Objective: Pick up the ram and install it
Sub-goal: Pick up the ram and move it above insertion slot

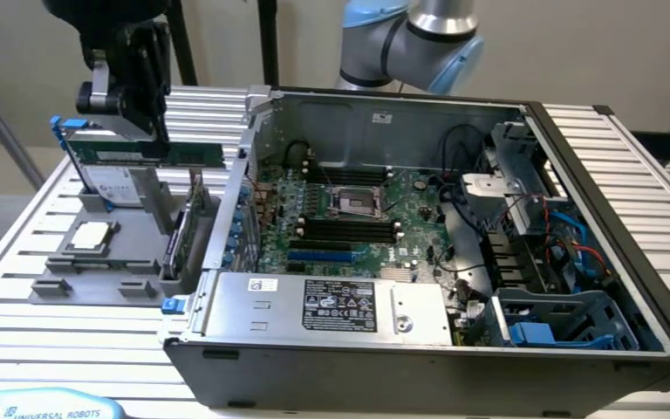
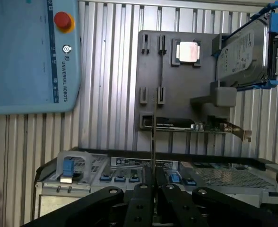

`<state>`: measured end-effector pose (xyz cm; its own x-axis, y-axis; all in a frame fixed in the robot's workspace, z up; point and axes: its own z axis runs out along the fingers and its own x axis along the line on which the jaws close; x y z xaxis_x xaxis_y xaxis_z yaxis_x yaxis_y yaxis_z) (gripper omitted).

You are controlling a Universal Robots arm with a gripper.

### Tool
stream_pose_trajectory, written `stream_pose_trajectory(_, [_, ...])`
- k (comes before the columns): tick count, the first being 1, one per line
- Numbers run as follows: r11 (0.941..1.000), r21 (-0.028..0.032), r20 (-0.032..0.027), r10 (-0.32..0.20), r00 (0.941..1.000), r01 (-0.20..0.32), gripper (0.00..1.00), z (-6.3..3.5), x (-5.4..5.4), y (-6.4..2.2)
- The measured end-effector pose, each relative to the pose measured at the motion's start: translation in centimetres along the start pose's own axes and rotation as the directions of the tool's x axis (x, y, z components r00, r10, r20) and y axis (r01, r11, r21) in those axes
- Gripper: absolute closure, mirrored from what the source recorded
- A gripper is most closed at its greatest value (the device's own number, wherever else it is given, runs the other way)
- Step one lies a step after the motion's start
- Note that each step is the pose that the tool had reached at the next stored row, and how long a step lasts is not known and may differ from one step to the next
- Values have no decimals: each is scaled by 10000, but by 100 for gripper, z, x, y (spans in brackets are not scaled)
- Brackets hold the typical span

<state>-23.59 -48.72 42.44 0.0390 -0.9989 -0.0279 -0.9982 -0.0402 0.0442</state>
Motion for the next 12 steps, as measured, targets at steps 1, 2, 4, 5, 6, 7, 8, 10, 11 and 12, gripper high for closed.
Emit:
stream_pose_trajectory(1, [10000, 1, 9, -1, 10000, 1, 87, -2, 2, -49])
stream_pose_trajectory(2, [10000, 0, 14, -2, 10000, 2, 87, -4, 3, -95])
stream_pose_trajectory(4, [10000, 1, 18, -1, 10000, 1, 87, -8, 4, -184])
stream_pose_trajectory(5, [10000, 0, 19, -1, 10000, 1, 87, -10, 4, -229])
stream_pose_trajectory(6, [10000, 0, 19, -2, 10000, 2, 87, -12, 4, -274])
stream_pose_trajectory(7, [10000, 0, 20, -1, 10000, 1, 87, -14, 2, -319])
stream_pose_trajectory(8, [10000, 1, 20, -1, 10000, 1, 87, -15, 0, -364])
stream_pose_trajectory(10, [10000, 0, 20, -1, 10000, 1, 87, -19, -7, -456])
stream_pose_trajectory(11, [10000, 0, 19, -1, 10000, 1, 87, -20, -11, -504])
stream_pose_trajectory(12, [10000, 0, 20, -1, 10000, 1, 87, -20, -16, -549])
